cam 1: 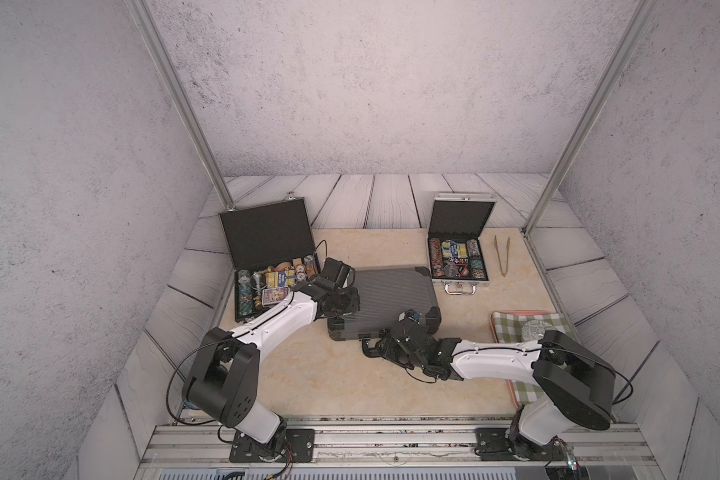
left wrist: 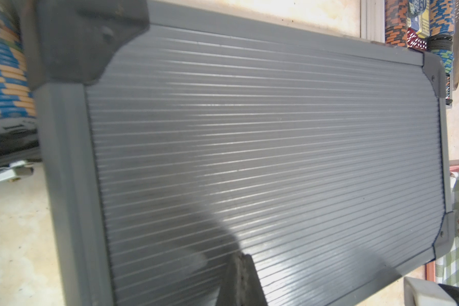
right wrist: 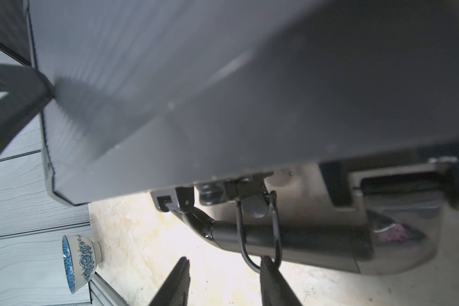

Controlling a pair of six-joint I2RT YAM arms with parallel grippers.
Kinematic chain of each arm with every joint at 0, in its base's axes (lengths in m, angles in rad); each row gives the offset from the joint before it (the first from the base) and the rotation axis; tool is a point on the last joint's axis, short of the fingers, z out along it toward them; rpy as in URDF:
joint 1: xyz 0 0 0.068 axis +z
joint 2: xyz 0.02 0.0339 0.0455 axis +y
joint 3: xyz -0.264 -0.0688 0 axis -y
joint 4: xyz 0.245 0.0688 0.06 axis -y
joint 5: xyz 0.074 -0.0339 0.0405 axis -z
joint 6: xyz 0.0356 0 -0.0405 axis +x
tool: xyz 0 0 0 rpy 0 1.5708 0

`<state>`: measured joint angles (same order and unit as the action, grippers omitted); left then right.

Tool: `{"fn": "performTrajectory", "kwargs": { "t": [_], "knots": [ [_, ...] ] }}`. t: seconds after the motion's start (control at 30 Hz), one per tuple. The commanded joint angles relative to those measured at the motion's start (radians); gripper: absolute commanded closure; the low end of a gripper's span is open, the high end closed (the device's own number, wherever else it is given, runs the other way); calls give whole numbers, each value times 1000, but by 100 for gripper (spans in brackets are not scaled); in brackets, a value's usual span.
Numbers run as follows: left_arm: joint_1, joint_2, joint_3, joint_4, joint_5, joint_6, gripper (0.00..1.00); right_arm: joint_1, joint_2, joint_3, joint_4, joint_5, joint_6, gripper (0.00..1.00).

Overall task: Close the poker set cases
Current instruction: Fasten the fastener on the poker set case.

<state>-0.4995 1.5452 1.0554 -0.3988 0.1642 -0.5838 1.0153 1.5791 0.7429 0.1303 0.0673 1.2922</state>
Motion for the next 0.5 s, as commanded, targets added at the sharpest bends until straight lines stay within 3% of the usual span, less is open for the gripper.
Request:
{"fn": "performTrajectory", "kwargs": {
  "t": [0.0,0.23,0.47],
  "knots": [
    [9,15,-27,-121,-30,12,100,-3,-28,29,-69,32,-57,53],
    [9,8,-8,-140,-44,23,100,36,-77,134,-401,149,-372,57],
    [10,17,3,-149,-46,24,100,52,-26,201,-525,92,-713,57]
  ]
}}
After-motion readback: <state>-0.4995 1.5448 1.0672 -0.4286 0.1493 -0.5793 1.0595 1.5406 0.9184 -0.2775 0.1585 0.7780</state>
